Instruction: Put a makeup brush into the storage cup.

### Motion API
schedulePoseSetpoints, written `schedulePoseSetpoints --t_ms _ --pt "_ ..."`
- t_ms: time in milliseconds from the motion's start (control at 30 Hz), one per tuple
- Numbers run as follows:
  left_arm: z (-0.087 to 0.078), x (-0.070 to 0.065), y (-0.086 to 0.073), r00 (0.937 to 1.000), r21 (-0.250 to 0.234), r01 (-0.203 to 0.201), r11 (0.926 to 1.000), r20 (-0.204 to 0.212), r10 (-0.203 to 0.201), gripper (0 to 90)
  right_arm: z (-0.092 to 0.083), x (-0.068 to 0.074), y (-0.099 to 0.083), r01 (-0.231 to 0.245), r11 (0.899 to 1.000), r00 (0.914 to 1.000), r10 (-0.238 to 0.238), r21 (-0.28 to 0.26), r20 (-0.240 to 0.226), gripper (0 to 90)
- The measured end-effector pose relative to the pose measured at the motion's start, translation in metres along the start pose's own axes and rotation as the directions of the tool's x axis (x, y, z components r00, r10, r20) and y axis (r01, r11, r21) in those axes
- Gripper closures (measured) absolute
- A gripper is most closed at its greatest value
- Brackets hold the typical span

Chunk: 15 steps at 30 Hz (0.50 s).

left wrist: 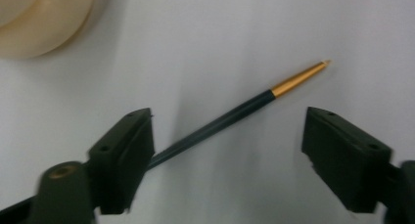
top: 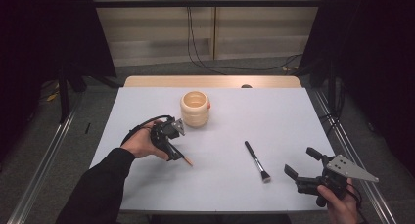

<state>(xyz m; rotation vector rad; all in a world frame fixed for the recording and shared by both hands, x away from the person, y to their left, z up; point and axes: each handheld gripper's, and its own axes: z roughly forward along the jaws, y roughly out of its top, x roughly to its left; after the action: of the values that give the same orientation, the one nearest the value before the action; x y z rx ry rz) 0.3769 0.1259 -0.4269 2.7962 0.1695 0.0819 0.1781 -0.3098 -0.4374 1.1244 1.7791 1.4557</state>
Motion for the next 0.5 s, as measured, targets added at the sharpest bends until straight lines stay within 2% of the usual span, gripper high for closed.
schedulePoseSetpoints --t_ms 300,400,433,500 --pt "0.011 -0.002 0.002 0.9982 0.043 -0.059 0.9973 -0.002 0.059 31.1 0.000 0.000 0.000 0.001 1.000 1.0000 -0.001 0.001 -0.003 0.7" --pt "0.012 -0.002 0.004 0.9981 0.048 -0.061 0.9970 0.012 0.061 33.8 0.000 0.000 0.000 -0.004 1.000 1.0000 0.004 0.002 -0.003 0.7" --pt "0.012 -0.001 0.005 0.9961 0.059 -0.088 0.9943 0.013 0.088 34.1 0.001 0.000 0.000 -0.001 1.000 1.0000 0.001 0.001 0.000 0.7" --pt "0.018 -0.003 0.006 0.9971 0.046 -0.072 0.9963 0.025 0.071 35.8 0.000 0.000 0.000 -0.001 1.000 1.0000 0.001 0.002 -0.001 0.7"
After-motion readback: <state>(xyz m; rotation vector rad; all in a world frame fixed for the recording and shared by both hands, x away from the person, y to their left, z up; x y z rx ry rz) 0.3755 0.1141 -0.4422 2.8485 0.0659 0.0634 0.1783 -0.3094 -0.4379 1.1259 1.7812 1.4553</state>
